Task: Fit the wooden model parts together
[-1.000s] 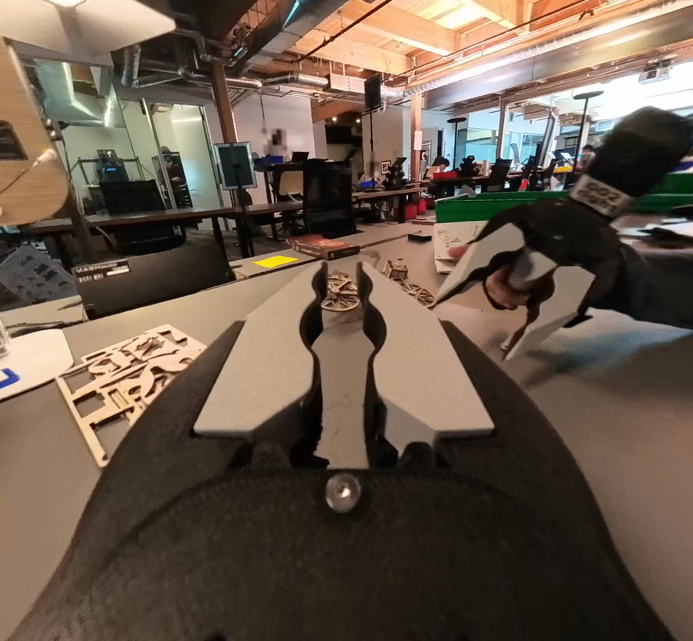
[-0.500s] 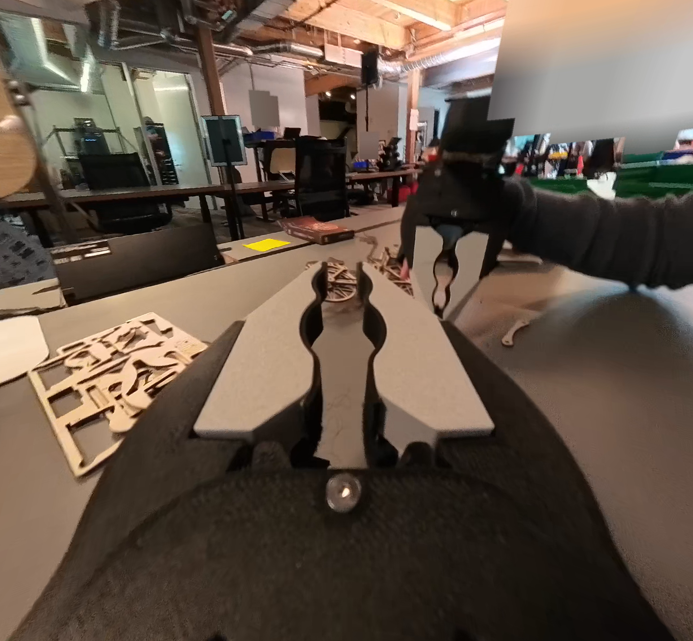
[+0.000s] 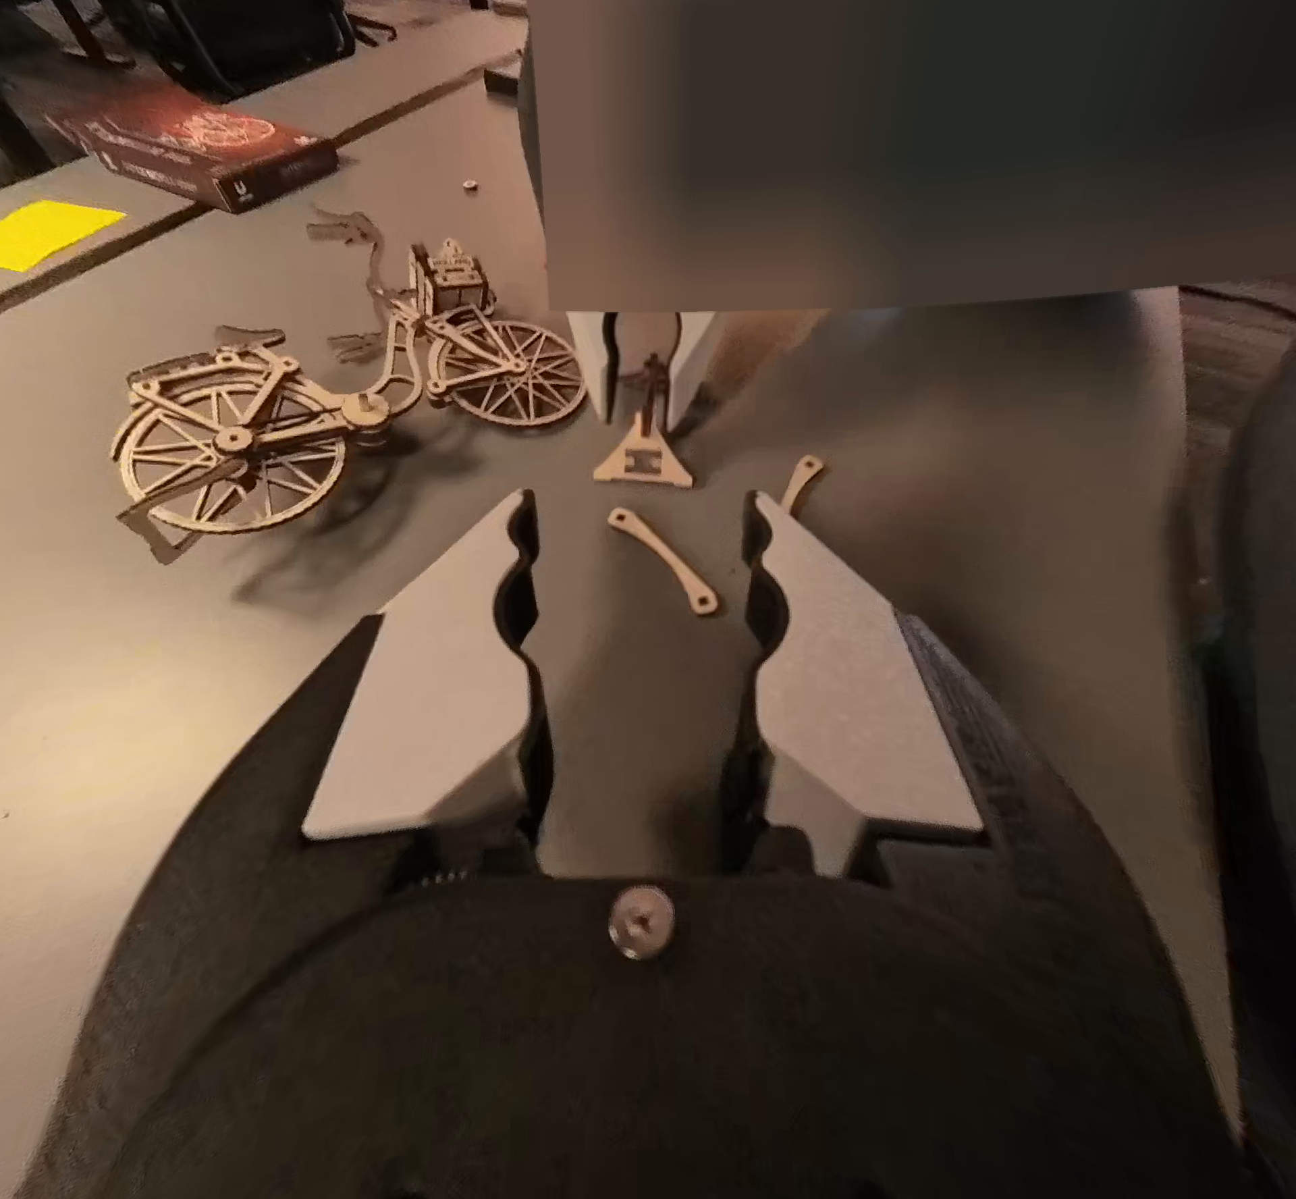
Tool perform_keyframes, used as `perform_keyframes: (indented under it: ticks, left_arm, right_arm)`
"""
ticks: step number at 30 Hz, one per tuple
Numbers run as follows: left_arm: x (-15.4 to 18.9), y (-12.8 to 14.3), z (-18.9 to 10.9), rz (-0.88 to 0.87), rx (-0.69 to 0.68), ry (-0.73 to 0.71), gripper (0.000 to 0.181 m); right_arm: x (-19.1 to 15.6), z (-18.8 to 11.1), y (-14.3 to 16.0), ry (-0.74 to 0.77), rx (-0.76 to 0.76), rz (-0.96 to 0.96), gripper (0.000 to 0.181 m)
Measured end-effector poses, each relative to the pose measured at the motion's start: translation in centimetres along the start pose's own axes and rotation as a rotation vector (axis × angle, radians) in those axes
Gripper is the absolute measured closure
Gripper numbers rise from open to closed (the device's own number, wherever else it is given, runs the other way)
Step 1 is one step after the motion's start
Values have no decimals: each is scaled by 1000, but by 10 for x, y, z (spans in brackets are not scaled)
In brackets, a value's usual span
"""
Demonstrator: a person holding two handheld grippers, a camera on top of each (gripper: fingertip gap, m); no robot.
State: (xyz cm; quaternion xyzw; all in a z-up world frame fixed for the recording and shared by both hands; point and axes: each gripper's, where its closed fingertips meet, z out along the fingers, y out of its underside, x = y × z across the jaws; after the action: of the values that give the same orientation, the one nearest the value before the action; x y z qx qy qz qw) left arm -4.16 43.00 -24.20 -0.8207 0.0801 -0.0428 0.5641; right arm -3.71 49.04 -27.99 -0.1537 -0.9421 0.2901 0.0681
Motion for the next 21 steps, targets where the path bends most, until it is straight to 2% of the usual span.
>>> perform_keyframes:
  ticks: [2,6,8,11,13,16,18,21]
  left_arm:
    - [6,-3,2,-3,11,-4,124]
    - [6,16,15,-60,-141,-66,125]
    - [5,18,19,-89,-166,-98,132]
    - [10,23,28,-118,-219,-108,147]
    - [10,36,34,-107,-324,-144,145]
    - [10,38,36,-105,-366,-177,147]
    - [12,39,36,-96,-395,-182,157]
    - [17,39,37,-75,-435,-165,177]
  right_arm:
    - [-1,-7,-7,46,76,-20,152]
    - [-8,-17,-26,132,291,4,153]
    - [-3,-19,-30,260,360,14,153]
    - [-3,-26,-30,417,419,7,155]
    - [-5,-33,-28,483,456,4,157]
    - [1,-48,-20,580,507,22,163]
    - [6,-55,-14,603,534,55,166]
    - [5,-50,-8,545,548,110,164]
